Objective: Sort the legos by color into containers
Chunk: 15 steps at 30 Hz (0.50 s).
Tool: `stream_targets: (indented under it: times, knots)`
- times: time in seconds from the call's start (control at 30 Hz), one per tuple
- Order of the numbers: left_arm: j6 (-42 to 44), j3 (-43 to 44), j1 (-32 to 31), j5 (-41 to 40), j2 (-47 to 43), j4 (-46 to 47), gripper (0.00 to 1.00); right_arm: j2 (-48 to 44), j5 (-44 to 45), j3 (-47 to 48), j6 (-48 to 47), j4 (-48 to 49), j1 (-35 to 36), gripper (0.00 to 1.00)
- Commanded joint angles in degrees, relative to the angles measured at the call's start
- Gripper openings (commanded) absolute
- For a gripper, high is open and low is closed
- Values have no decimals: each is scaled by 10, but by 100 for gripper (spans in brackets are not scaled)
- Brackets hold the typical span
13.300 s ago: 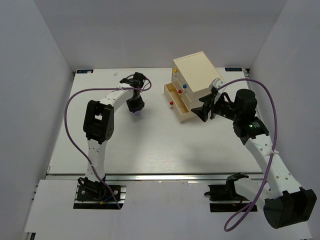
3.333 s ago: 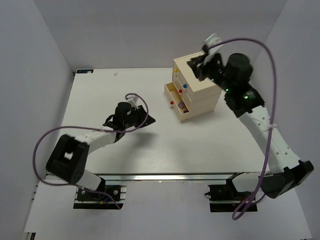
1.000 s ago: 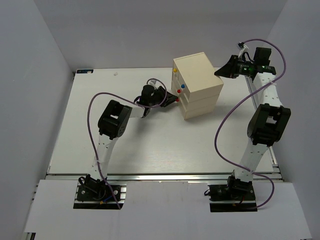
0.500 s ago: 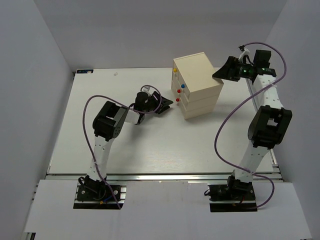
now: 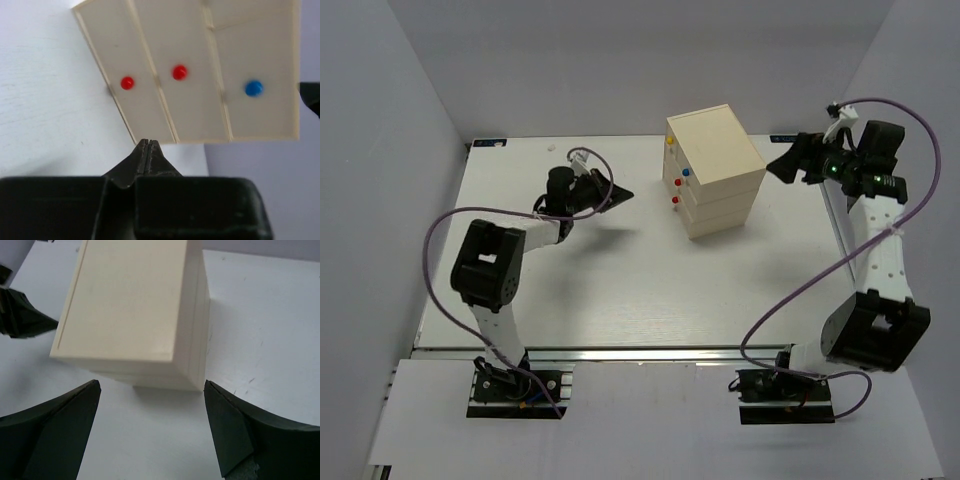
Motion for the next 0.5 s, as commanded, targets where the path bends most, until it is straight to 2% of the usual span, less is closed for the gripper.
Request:
stream_targets:
  times: [0.0, 0.07, 0.1, 0.17, 0.2, 0.23, 0.3, 0.47]
  knots:
    - [157, -9, 0, 69, -128, -130, 14, -92, 30, -93, -15, 9, 10, 89]
    - [250, -27, 0, 54, -186, -209, 41, -162, 37, -170, -2, 15, 11, 89]
    - [280, -31, 0, 36, -246, -242, 61, -187, 37, -194, 8, 20, 11, 89]
    - [344, -56, 0, 0, -309, -299, 77, -255, 37, -239, 11, 29, 12, 89]
    - [354, -73, 0, -3, -372, -304, 83, -277, 39, -282, 29, 34, 12, 89]
    - [363, -89, 0, -14, -405, -309, 96, -298, 43, -302, 41, 51, 12, 89]
    - [405, -130, 0, -57, -492, -338, 98, -345, 55, -347, 48, 57, 11, 89]
    - [473, -179, 0, -116, -589, -415, 98, -401, 57, -421, 47, 83, 11, 89]
